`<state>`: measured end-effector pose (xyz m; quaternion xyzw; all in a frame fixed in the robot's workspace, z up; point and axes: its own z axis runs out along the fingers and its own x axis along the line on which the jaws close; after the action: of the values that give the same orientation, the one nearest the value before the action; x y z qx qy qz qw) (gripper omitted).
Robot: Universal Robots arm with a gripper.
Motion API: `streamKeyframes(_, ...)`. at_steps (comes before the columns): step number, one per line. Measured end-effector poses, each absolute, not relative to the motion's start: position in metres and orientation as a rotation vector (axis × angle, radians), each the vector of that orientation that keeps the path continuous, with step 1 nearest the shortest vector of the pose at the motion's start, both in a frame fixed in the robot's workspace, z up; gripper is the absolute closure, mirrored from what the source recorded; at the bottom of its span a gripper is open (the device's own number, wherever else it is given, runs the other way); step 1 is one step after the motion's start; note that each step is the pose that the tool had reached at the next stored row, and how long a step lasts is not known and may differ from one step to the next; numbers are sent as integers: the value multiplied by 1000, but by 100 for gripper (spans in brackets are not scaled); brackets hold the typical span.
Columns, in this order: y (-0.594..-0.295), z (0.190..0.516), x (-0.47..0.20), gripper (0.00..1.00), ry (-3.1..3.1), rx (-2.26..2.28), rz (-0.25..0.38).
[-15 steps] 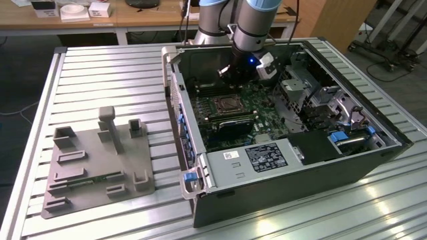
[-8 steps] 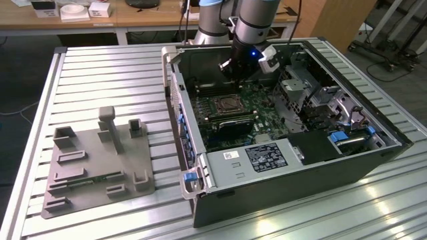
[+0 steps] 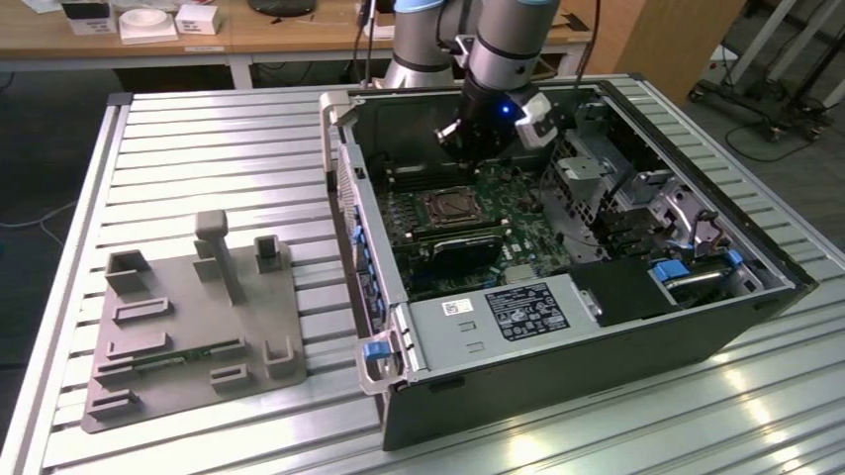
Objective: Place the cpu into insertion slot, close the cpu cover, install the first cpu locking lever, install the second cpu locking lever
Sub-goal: 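Install the second cpu locking lever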
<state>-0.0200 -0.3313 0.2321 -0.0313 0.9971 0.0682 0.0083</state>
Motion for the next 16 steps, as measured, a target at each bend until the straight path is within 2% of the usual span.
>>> streamKeyframes(16,-350,241,-20,89,3118,-98,196)
